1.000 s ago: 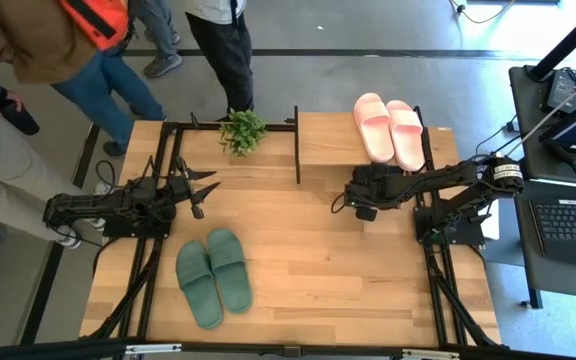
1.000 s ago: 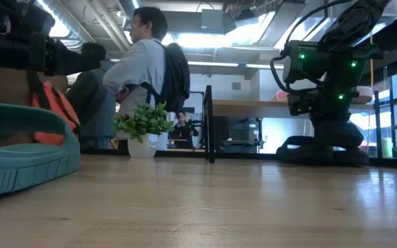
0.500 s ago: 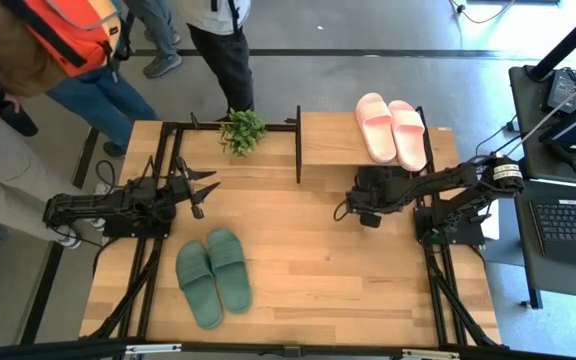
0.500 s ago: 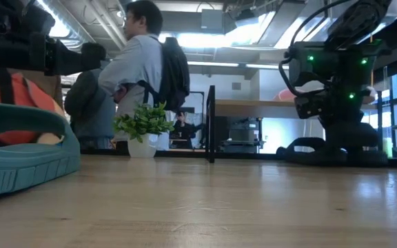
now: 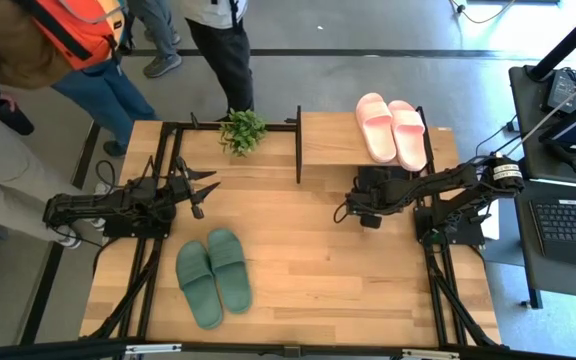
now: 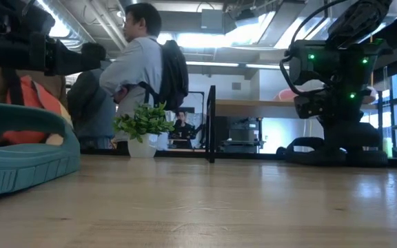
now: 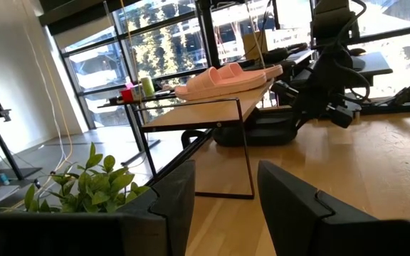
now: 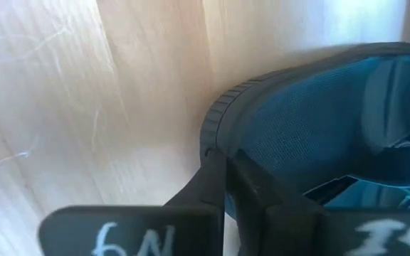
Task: Pick and place slides into the shelf
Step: Put the black slide under the shelf, then put the right green slide under the shelf
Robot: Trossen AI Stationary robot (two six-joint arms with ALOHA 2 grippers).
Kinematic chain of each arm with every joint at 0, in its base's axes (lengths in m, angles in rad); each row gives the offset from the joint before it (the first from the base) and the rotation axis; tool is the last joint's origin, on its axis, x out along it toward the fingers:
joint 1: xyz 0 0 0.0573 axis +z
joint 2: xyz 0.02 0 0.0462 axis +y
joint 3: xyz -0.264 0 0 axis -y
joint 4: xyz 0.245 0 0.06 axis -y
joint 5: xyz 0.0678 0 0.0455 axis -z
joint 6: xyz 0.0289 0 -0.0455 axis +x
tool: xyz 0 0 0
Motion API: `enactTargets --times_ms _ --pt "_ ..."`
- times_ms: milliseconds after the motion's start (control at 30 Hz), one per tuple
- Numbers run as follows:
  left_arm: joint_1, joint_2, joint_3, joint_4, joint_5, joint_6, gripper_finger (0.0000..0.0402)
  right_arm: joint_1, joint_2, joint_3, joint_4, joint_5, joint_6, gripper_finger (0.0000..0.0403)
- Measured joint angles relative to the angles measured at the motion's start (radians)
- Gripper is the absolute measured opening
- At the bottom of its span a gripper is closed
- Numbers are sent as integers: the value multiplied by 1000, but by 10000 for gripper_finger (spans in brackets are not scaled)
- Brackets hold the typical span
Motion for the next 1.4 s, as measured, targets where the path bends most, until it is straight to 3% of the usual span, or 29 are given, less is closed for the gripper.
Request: enactTargets --times_ms 733,1400 --pt "0 0 0 0 0 0 145 -24 -1 0 1 15 -17 18" --pt "0 0 0 0 0 0 145 -24 -2 0 2 -9 -20 136"
